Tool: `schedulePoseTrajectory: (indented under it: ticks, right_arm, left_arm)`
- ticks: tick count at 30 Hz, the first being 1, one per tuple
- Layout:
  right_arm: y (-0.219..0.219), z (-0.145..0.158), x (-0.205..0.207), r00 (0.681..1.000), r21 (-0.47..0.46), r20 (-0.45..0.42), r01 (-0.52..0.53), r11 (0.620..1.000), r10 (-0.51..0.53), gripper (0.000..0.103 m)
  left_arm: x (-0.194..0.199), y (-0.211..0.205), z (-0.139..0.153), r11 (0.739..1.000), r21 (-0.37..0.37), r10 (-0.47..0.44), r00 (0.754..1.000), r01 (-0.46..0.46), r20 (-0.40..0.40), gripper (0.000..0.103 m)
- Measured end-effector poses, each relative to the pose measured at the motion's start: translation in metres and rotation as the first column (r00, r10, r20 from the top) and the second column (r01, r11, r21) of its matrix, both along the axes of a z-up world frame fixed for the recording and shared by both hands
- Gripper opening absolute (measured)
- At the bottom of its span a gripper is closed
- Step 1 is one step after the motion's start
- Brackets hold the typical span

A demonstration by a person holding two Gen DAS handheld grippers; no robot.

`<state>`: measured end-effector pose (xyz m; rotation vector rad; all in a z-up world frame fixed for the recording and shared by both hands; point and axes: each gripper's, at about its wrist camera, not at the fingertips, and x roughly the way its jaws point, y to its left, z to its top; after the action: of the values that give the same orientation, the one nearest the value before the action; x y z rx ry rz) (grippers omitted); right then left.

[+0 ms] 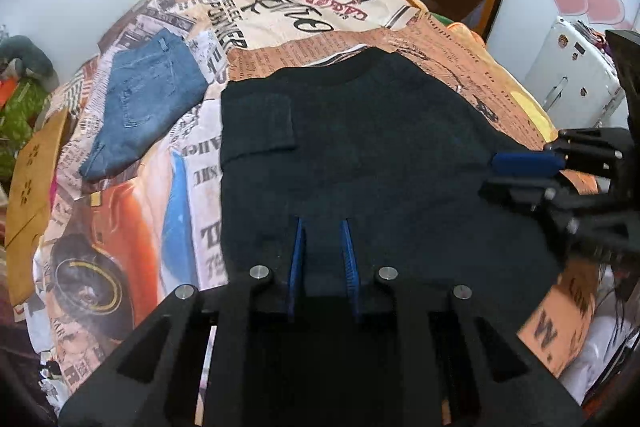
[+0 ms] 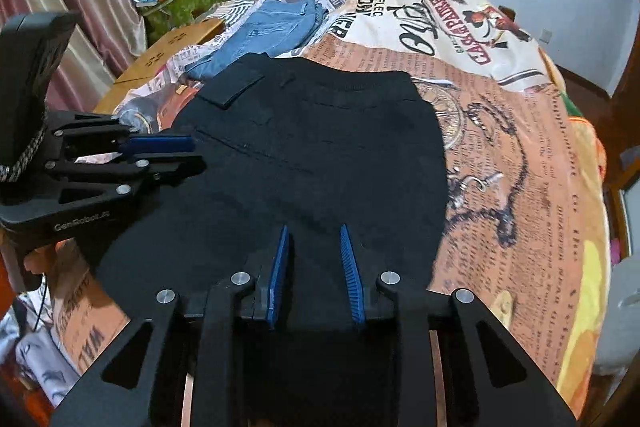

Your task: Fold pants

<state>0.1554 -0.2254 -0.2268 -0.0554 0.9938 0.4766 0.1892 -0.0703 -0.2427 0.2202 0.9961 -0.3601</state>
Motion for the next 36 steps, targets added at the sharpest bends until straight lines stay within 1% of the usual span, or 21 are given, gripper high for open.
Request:
schedulePoseTrajectory:
  ticks: [3, 6, 9, 11, 13, 15, 16, 17, 19, 21, 23, 24, 25, 26, 27, 28, 29, 31, 33, 34, 36]
  right_arm:
    - [-0.014, 0.001, -0.009, 1.000, 0.015, -0.006, 0.027, 1.000, -0.027, 0.023]
    - [-0.029, 0.006, -0.021, 0.998, 0.029, -0.005, 0.062, 0.998, -0.061, 0.023]
    - [-0.038, 0.008, -0.027, 0.995, 0.009, 0.002, 0.100, 0.995, -0.100, 0.024]
    - [-0.046, 0.008, -0.033, 0.993, 0.008, -0.003, 0.117, 0.993, -0.117, 0.024]
    - [-0.053, 0.006, -0.036, 0.991, 0.014, -0.012, 0.135, 0.991, -0.135, 0.024]
    - [-0.058, 0.006, -0.037, 0.988, -0.006, -0.013, 0.151, 0.989, -0.151, 0.024]
    - [-0.060, 0.005, -0.037, 0.986, -0.041, -0.015, 0.164, 0.986, -0.165, 0.024]
    - [-0.063, 0.004, -0.037, 0.985, -0.062, -0.021, 0.171, 0.983, -0.172, 0.024]
    - [-0.071, 0.003, -0.038, 0.981, -0.065, -0.030, 0.192, 0.979, -0.194, 0.025]
    - [-0.079, 0.004, -0.039, 0.974, -0.057, -0.032, 0.220, 0.974, -0.222, 0.025]
    - [-0.084, 0.008, -0.037, 0.969, -0.045, -0.030, 0.246, 0.968, -0.247, 0.025]
    - [-0.085, 0.011, -0.035, 0.967, -0.037, -0.028, 0.252, 0.967, -0.253, 0.026]
    - [-0.085, 0.014, -0.032, 0.966, -0.021, -0.026, 0.256, 0.966, -0.256, 0.031]
    - [-0.084, 0.018, -0.028, 0.966, -0.003, -0.019, 0.257, 0.966, -0.257, 0.035]
    - [-0.083, 0.021, -0.024, 0.966, 0.011, -0.008, 0.259, 0.966, -0.259, 0.043]
    - [-0.081, 0.023, -0.022, 0.965, 0.020, 0.001, 0.261, 0.965, -0.261, 0.050]
    - [-0.078, 0.026, -0.018, 0.964, 0.035, 0.016, 0.263, 0.964, -0.264, 0.053]
    - [-0.074, 0.030, -0.010, 0.965, 0.060, 0.021, 0.259, 0.964, -0.260, 0.061]
    - [-0.069, 0.030, -0.001, 0.968, 0.088, 0.011, 0.250, 0.964, -0.251, 0.062]
    - [-0.066, 0.028, 0.003, 0.969, 0.097, 0.003, 0.244, 0.965, -0.246, 0.062]
    - [-0.062, 0.024, 0.012, 0.973, 0.103, -0.020, 0.232, 0.967, -0.231, 0.062]
  left_arm:
    - [-0.013, 0.008, 0.004, 1.000, -0.007, 0.012, 1.000, -0.012, 0.004, 0.022]
    - [-0.024, 0.017, 0.007, 0.999, 0.018, 0.043, 0.999, -0.043, 0.021, 0.022]
    - [-0.031, 0.032, 0.008, 0.996, 0.019, 0.089, 0.996, -0.090, 0.016, 0.022]
    - [-0.036, 0.042, 0.006, 0.992, 0.021, 0.126, 0.992, -0.127, 0.019, 0.034]
    - [-0.040, 0.052, 0.006, 0.987, 0.009, 0.158, 0.987, -0.158, 0.025, 0.041]
    - [-0.041, 0.058, 0.008, 0.984, 0.013, 0.176, 0.984, -0.176, 0.030, 0.043]
    - [-0.041, 0.060, 0.008, 0.982, 0.026, 0.185, 0.982, -0.186, 0.034, 0.043]
    - [-0.041, 0.062, 0.007, 0.978, 0.057, 0.199, 0.979, -0.201, 0.039, 0.043]
    - [-0.036, 0.072, 0.004, 0.963, 0.112, 0.242, 0.970, -0.245, 0.039, 0.043]
    - [-0.029, 0.085, 0.002, 0.955, 0.100, 0.278, 0.960, -0.278, 0.009, 0.043]
    - [-0.021, 0.097, 0.007, 0.948, 0.070, 0.312, 0.950, -0.310, -0.015, 0.043]
    - [-0.018, 0.099, 0.012, 0.947, 0.055, 0.318, 0.948, -0.317, -0.010, 0.043]
    - [-0.016, 0.100, 0.018, 0.947, 0.042, 0.320, 0.947, -0.320, 0.000, 0.044]
    - [-0.012, 0.099, 0.026, 0.950, 0.025, 0.310, 0.951, -0.311, 0.011, 0.046]
    - [-0.009, 0.096, 0.032, 0.954, 0.015, 0.299, 0.954, -0.300, 0.019, 0.049]
    - [-0.006, 0.093, 0.037, 0.957, 0.007, 0.290, 0.957, -0.290, 0.026, 0.059]
    - [-0.001, 0.089, 0.042, 0.960, -0.003, 0.280, 0.959, -0.281, 0.036, 0.072]
    - [0.006, 0.079, 0.050, 0.964, -0.029, 0.266, 0.963, -0.265, 0.048, 0.082]
    - [0.018, 0.068, 0.052, 0.969, -0.054, 0.243, 0.970, -0.241, 0.027, 0.086]
    - [0.026, 0.062, 0.049, 0.971, -0.059, 0.231, 0.973, -0.231, 0.001, 0.088]
    - [0.038, 0.055, 0.042, 0.974, -0.066, 0.215, 0.976, -0.217, -0.044, 0.090]
